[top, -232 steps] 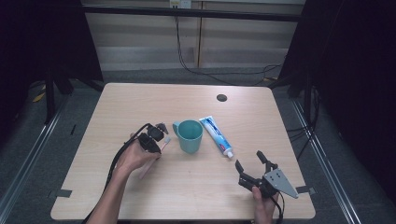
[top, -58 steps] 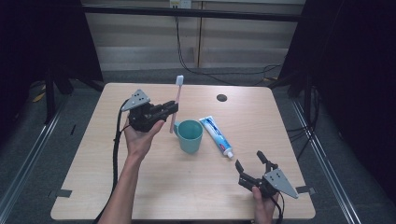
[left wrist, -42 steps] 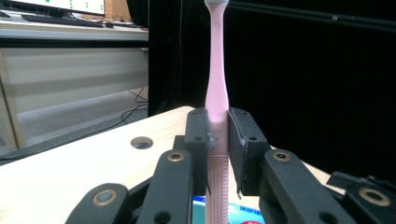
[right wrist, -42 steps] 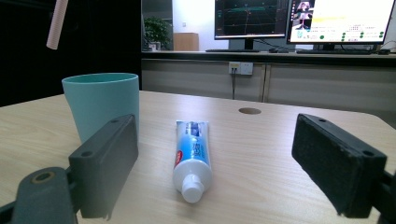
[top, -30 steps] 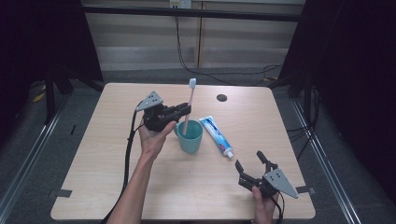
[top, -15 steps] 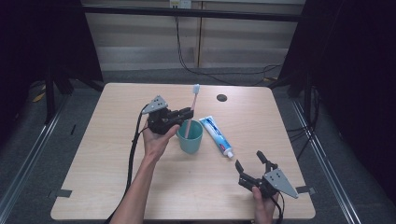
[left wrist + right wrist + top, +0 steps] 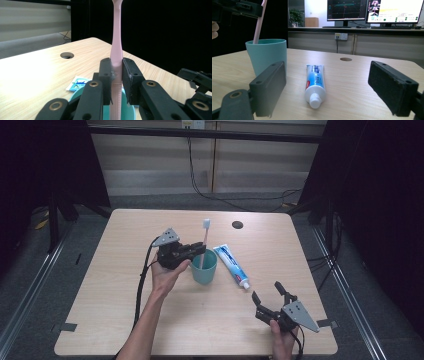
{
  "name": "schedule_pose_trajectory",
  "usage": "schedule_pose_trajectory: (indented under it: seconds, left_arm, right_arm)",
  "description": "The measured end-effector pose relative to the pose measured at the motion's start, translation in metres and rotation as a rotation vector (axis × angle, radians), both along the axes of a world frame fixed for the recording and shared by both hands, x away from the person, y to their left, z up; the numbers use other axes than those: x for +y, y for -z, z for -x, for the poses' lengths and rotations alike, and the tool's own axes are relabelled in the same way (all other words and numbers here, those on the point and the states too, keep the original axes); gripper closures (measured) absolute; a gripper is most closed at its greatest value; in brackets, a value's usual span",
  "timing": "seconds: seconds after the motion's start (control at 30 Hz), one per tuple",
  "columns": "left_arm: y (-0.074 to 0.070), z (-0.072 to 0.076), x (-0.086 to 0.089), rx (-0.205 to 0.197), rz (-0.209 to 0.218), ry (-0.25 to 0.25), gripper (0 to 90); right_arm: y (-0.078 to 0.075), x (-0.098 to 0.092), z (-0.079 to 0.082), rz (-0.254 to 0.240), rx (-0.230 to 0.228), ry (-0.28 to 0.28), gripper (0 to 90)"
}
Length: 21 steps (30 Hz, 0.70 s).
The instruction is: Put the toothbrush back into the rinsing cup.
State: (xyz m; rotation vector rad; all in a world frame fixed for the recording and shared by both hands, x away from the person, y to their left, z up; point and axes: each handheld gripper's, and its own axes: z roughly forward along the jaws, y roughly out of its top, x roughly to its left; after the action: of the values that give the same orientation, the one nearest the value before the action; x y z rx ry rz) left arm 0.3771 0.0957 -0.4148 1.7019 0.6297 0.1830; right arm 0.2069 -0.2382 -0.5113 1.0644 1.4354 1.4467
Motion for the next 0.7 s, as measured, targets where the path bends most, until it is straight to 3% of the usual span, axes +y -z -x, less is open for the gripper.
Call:
schedule_pose_trajectory:
  seconds: [0.3, 0.33, 0.43, 0.53, 0.63, 0.67, 0.7]
  left_arm:
    - [0.002, 0.000, 0.004, 0.015, 0.008, 0.017, 75.9]
    - [0.002, 0.000, 0.005, 0.018, 0.026, 0.027, 72.9]
    - [0.001, 0.001, 0.008, 0.010, 0.023, 0.015, 69.1]
    - [0.000, 0.002, 0.013, 0.016, 0.036, 0.035, 61.4]
    - [-0.001, 0.004, 0.014, 0.018, 0.034, 0.046, 54.4]
    - [-0.002, 0.005, 0.016, 0.017, 0.015, 0.035, 54.4]
    - [-0.002, 0.005, 0.018, 0.017, 0.016, 0.034, 48.0]
  right_arm:
    - [0.000, 0.000, 0.000, 0.001, 0.001, 0.000, 14.1]
    - [0.000, 0.000, 0.000, 0.001, 0.001, 0.001, 14.0]
    - [0.000, 0.000, 0.000, 0.000, 0.002, 0.001, 14.0]
    - [0.000, 0.000, 0.000, 0.000, 0.002, 0.001, 14.0]
    - [0.000, 0.000, 0.000, 0.000, 0.002, 0.000, 14.0]
    - [0.000, 0.000, 0.000, 0.000, 0.002, 0.002, 14.0]
    - [0.000, 0.000, 0.000, 0.001, 0.001, 0.001, 14.0]
